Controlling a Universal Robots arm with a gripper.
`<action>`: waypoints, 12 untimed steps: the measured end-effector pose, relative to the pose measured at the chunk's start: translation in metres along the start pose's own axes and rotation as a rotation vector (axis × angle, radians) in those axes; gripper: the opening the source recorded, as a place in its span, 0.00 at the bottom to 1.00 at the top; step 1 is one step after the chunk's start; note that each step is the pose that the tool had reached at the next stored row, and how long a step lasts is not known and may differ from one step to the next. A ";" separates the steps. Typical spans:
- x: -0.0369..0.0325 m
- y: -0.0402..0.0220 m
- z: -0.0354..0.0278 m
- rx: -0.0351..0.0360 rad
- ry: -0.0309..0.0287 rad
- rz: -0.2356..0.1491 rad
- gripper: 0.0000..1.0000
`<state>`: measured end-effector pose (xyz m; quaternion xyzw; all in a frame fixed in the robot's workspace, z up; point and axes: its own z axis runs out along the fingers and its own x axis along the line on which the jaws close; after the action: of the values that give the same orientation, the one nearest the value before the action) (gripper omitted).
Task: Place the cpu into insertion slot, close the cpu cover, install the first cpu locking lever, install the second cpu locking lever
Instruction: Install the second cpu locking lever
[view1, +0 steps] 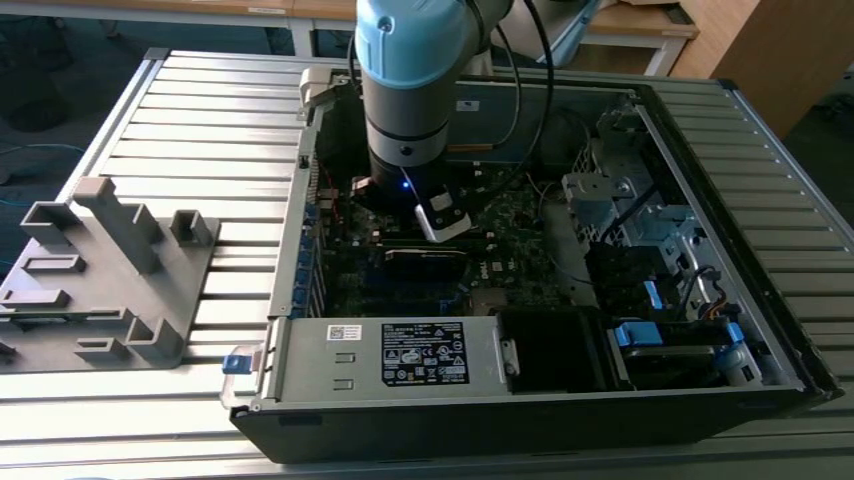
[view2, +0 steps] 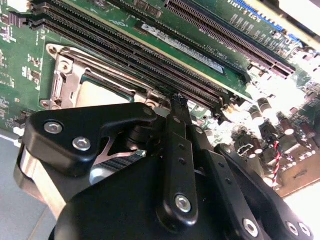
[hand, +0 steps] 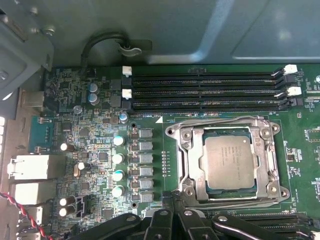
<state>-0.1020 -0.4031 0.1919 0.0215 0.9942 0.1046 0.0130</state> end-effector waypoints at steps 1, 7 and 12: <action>0.0000 -0.0001 0.0000 0.0001 0.0000 0.000 0.11; -0.0001 -0.0003 -0.0001 0.0018 -0.0001 0.000 0.11; -0.0002 0.0006 -0.0040 0.0015 -0.0002 0.000 0.11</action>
<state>-0.1019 -0.4034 0.1959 0.0215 0.9943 0.1038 0.0131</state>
